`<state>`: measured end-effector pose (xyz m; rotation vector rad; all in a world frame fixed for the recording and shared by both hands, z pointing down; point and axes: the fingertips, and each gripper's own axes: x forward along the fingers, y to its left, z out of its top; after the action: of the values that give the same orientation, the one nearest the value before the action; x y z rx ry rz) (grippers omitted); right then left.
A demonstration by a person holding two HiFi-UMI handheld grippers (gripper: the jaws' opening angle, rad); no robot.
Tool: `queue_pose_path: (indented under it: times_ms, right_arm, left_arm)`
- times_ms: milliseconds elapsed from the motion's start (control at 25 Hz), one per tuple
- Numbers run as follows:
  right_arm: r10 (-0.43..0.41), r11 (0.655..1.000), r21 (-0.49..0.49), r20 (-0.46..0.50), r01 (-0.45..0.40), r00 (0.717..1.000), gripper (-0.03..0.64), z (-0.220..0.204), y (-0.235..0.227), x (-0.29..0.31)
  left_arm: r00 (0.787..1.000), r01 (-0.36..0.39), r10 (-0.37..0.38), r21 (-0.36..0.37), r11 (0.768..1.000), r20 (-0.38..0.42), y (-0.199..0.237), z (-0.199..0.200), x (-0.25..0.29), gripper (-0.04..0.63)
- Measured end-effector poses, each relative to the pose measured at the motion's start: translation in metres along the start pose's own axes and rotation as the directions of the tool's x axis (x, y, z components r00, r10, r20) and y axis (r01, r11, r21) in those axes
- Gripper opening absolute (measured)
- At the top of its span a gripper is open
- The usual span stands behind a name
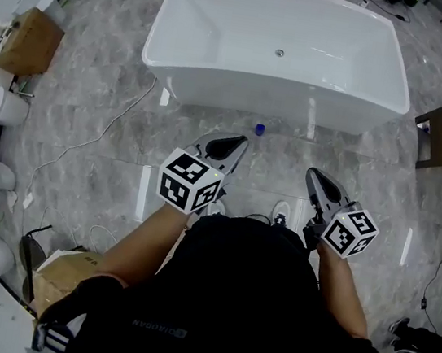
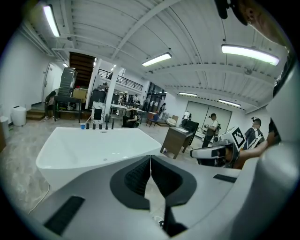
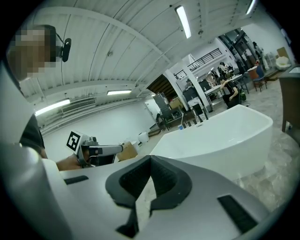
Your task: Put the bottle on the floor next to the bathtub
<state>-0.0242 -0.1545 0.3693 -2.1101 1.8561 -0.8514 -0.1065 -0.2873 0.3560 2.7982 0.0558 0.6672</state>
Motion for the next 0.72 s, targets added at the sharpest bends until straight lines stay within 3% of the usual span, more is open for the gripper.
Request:
queue_pose_path:
  times_ms: [720]
  right_arm:
    - [-0.018, 1.000, -0.023, -0.017, 0.018, 1.000, 0.035, -0.0049, 0.0056, 0.0004]
  left_arm:
    - [1.000, 0.017, -0.017, 0.002, 1.000, 0.013, -0.0040, -0.0042, -0.0030, 0.017]
